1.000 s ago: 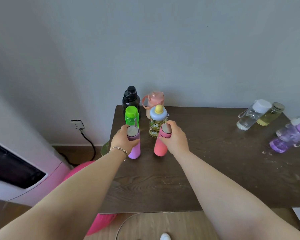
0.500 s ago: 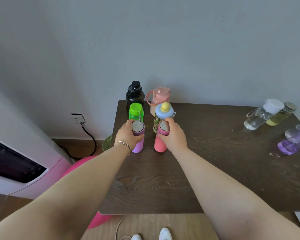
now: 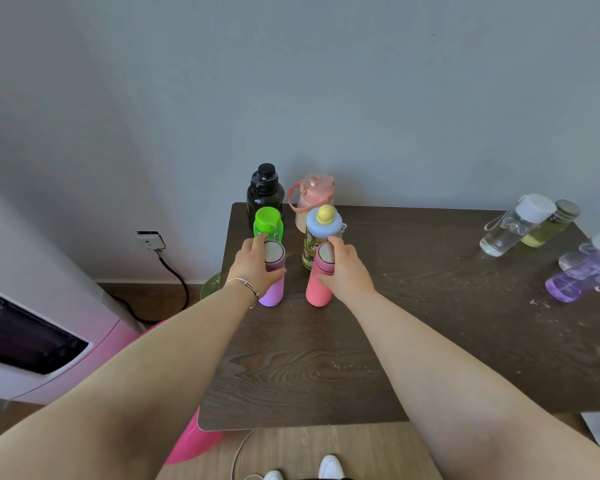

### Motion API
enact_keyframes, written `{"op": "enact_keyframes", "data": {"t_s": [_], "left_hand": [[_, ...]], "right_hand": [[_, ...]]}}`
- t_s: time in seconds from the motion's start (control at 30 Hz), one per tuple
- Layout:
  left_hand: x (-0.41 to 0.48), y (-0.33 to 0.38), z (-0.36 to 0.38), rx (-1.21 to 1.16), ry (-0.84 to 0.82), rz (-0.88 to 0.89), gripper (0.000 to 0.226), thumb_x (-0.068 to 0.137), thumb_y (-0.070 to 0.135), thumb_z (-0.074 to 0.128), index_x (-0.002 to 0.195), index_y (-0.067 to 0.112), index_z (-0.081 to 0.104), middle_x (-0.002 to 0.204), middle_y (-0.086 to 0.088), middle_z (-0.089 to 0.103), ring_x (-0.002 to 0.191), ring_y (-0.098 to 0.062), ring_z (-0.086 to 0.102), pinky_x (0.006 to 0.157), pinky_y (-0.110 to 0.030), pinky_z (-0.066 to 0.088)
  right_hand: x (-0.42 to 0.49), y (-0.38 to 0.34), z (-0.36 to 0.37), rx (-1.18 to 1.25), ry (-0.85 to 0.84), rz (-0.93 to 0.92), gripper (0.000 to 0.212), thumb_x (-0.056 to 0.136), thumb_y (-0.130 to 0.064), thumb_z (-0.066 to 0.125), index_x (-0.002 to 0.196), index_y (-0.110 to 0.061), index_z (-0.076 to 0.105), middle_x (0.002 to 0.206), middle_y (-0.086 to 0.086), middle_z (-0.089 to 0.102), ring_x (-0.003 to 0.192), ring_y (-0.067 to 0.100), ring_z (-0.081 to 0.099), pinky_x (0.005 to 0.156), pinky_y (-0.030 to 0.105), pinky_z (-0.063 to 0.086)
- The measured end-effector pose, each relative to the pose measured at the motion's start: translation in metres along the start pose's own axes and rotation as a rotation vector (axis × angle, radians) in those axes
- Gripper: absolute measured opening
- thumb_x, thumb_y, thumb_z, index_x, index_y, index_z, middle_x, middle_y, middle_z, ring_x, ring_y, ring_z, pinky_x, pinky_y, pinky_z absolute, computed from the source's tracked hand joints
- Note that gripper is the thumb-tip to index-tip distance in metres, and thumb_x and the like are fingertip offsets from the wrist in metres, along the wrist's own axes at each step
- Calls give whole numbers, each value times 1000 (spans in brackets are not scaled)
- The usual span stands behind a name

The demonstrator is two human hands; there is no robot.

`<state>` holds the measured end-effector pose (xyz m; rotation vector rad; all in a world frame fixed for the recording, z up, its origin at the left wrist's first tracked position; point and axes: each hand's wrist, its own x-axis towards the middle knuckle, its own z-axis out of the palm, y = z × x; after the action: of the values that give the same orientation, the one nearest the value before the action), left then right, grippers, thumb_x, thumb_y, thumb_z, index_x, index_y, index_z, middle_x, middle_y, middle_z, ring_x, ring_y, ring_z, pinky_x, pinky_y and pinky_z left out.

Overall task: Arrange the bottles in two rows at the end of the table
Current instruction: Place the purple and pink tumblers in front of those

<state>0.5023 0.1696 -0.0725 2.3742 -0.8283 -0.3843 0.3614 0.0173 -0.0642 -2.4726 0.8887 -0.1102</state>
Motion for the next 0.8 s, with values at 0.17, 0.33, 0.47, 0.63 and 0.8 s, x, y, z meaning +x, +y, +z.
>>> {"op": "enact_keyframes", "data": {"t_s": [0.17, 0.33, 0.47, 0.63, 0.8], "left_hand": [[-1, 6, -6, 296, 3, 238, 82, 80, 43, 71, 147, 16, 31, 152, -8, 35, 143, -33, 26, 116, -47, 27], [-10, 38, 1, 538, -32, 449, 86, 86, 49, 62, 152, 18, 18, 161, -6, 19, 150, -28, 9, 122, -46, 11], [-17, 72, 18, 650, -52, 551, 86, 86, 49, 60, 153, 17, 15, 161, -8, 15, 149, -29, 9, 120, -46, 8], [-20, 114, 42, 715, -48, 585, 89, 86, 51, 59, 153, 15, 12, 161, -10, 14, 149, -31, 9, 120, -48, 13], [-13, 165, 68, 757, -76, 572, 86, 89, 49, 56, 153, 16, 9, 162, -10, 9, 150, -30, 5, 121, -47, 11]], "right_hand": [[-9, 11, -13, -234, 8, -60, 93, 86, -27, 74, 157, -16, 15, 151, 12, 39, 133, 32, 43, 98, 44, 49], [-25, 32, -30, -469, 79, -44, 90, 89, -35, 70, 157, -12, 14, 157, 11, 34, 146, 32, 28, 119, 48, 27], [-41, 57, -45, -613, 100, -22, 83, 93, -40, 63, 157, -18, 16, 160, 10, 29, 150, 33, 19, 122, 52, 17], [-59, 96, -74, -648, 126, 35, 77, 96, -40, 58, 158, -20, 17, 162, 10, 25, 152, 33, 14, 123, 52, 12], [-70, 151, -109, -587, 185, 105, 77, 97, -41, 57, 158, -19, 15, 162, 9, 25, 152, 31, 15, 123, 52, 12]]}}
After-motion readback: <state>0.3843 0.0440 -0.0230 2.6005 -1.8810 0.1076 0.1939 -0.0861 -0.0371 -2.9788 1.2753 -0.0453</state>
